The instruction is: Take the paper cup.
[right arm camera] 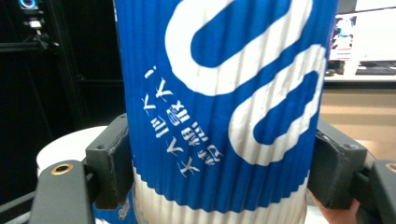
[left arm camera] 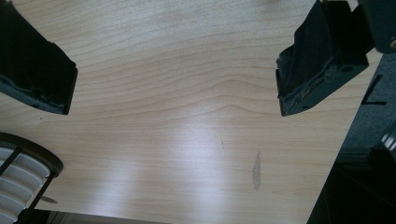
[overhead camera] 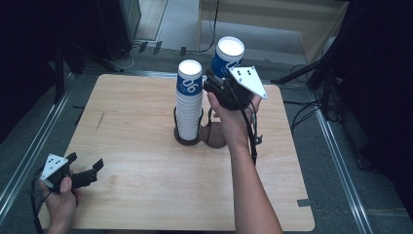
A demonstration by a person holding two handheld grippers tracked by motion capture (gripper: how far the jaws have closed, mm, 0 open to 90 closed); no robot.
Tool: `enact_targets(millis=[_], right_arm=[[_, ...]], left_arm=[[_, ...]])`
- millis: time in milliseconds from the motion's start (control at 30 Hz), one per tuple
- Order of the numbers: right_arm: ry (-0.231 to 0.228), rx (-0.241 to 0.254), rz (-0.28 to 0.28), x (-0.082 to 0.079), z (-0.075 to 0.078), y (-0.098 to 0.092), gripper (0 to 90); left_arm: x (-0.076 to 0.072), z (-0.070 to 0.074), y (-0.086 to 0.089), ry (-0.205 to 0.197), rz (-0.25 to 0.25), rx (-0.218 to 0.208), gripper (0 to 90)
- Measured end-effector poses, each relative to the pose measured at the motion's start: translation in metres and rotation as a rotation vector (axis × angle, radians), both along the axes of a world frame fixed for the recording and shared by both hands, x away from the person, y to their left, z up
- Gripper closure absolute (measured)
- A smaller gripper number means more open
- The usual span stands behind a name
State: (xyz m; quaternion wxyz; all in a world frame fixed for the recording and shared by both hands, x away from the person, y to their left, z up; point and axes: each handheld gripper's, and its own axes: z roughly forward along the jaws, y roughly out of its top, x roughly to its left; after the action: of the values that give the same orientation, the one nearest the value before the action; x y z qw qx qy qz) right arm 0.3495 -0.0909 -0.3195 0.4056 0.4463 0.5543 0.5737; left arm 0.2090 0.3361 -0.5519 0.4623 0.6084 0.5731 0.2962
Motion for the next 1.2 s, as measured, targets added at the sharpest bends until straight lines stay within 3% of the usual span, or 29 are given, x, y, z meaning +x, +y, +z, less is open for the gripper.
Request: enact_targets(millis=[200,567,767,1200], right_arm=[[0.006,0.005,-0.052,-0.007,-0.012,-0.014,22.6],[0.025,0.009,-0.072,-0.021,-0.034,-0.039,22.7],[0.023,-0.021,-0.082,-0.032,-0.045,-0.045,22.7],[0.049,-0.047,-0.089,-0.062,-0.095,-0.058,22.5]], left_arm=[[0.000,0.000,0.000,0.001,0.001,0.004,0.0],[0.000,0.000,0.000,0.005,-0.002,0.011,0.0],[0.000,0.000,-0.001,-0.001,-0.018,0.004,0.0],[0.001,0.000,0.000,0.007,-0.019,0.001,0.0]])
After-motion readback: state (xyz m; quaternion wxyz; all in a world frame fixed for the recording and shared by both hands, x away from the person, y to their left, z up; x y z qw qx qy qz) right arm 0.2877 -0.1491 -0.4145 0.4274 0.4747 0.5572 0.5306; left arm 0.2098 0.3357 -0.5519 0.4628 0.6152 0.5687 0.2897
